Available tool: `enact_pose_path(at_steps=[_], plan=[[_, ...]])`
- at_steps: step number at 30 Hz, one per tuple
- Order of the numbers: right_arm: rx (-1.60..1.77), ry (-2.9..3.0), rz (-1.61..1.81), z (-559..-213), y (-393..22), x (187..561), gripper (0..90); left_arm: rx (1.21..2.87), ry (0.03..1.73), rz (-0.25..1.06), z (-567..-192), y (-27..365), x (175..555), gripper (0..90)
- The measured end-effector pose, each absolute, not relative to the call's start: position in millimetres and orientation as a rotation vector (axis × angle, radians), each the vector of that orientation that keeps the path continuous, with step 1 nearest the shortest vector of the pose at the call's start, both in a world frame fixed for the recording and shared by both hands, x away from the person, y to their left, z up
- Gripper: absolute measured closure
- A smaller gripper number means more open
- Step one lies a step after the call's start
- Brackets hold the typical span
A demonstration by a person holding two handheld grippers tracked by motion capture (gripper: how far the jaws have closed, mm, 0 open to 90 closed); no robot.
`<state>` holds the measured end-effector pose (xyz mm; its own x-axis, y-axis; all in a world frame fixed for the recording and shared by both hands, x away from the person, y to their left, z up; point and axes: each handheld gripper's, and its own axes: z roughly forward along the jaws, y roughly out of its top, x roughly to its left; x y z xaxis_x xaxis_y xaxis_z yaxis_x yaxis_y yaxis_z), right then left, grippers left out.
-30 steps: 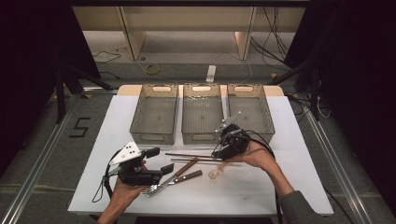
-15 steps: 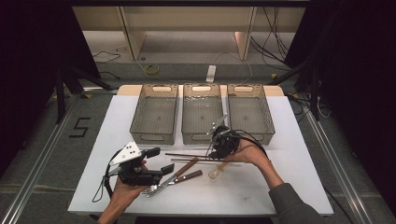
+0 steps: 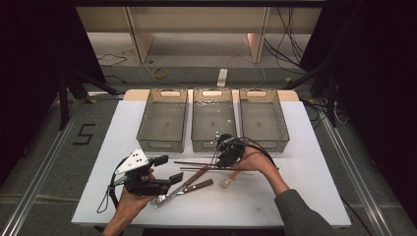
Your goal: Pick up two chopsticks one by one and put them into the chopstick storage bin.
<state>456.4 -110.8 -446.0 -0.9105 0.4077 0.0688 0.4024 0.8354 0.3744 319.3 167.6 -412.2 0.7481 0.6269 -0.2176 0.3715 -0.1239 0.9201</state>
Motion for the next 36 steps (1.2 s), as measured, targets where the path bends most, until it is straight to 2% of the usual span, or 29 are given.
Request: enact_pose_path(at_steps=[14, 20, 27, 36], plan=[[0.595, 3.062, 0.540, -454.4, -98.7, 462.2, 70.9, 1.738, 0.790, 0.264, -411.8, 167.9, 319.4, 17.1], [0.525, 3.067, 0.501, -458.7, -94.9, 460.9, 83.7, 1.737, 0.790, 0.262, -411.7, 168.2, 319.3, 17.1], [0.476, 3.043, 0.508, -454.6, -96.9, 457.6, 84.8, 1.734, 0.795, 0.261, -411.8, 168.2, 319.5, 17.1], [0.463, 2.938, 0.650, -428.8, -109.7, 443.9, 85.1, 1.736, 0.816, 0.263, -412.7, 169.2, 320.7, 17.1]])
